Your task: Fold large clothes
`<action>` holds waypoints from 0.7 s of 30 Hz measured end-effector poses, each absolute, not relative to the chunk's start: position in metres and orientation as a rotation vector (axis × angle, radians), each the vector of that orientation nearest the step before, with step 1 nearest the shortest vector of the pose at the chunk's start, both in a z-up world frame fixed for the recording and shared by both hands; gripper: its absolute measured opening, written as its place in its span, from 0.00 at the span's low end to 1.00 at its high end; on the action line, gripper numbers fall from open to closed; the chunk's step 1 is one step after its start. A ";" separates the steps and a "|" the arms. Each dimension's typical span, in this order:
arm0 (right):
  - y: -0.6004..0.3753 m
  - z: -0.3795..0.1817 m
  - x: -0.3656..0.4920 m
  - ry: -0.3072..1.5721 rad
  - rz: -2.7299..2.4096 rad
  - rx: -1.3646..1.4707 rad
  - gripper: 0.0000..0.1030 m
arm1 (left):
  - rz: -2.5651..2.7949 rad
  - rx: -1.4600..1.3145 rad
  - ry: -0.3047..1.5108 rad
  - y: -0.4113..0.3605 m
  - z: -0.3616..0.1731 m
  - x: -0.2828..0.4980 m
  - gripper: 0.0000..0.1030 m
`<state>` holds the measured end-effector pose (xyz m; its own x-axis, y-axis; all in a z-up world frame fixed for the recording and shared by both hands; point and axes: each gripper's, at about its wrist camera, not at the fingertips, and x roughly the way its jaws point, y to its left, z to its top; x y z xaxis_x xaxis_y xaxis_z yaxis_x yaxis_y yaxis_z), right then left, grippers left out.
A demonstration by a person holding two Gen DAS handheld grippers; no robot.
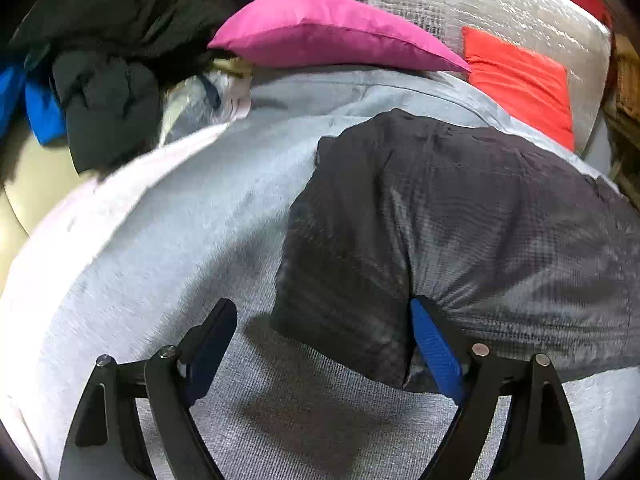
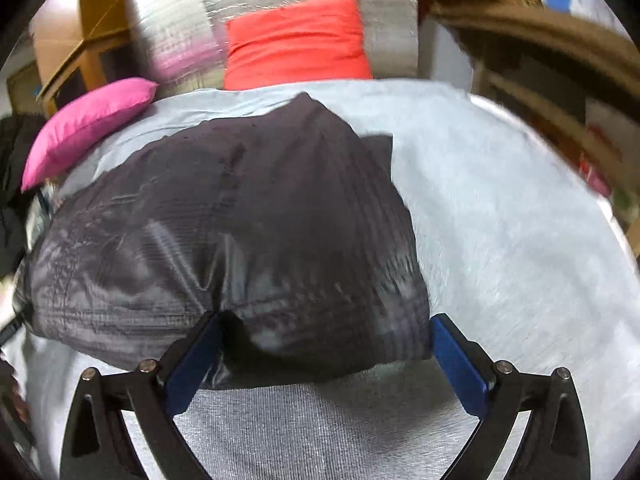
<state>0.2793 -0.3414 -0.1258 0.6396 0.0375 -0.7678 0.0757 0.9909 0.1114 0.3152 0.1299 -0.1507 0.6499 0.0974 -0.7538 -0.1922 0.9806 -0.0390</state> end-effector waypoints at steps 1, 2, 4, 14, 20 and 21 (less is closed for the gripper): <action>-0.342 -0.130 0.279 0.884 -0.019 0.154 0.99 | 0.159 -0.138 0.855 0.132 -0.151 0.316 0.88; -0.343 -0.132 0.280 0.887 -0.018 0.168 0.99 | 0.153 -0.148 0.859 0.134 -0.152 0.316 0.88; -0.343 -0.130 0.281 0.886 -0.020 0.165 0.99 | 0.145 -0.165 0.859 0.135 -0.149 0.314 0.88; -0.308 -0.062 0.250 0.691 -0.002 0.075 0.99 | 0.245 -0.085 0.633 0.099 -0.076 0.279 0.88; -0.238 -0.068 0.265 0.686 0.109 -0.017 0.99 | 0.103 0.059 0.622 0.014 -0.082 0.288 0.88; -0.227 -0.076 0.272 0.698 0.120 -0.027 0.99 | 0.084 0.069 0.626 0.005 -0.086 0.289 0.88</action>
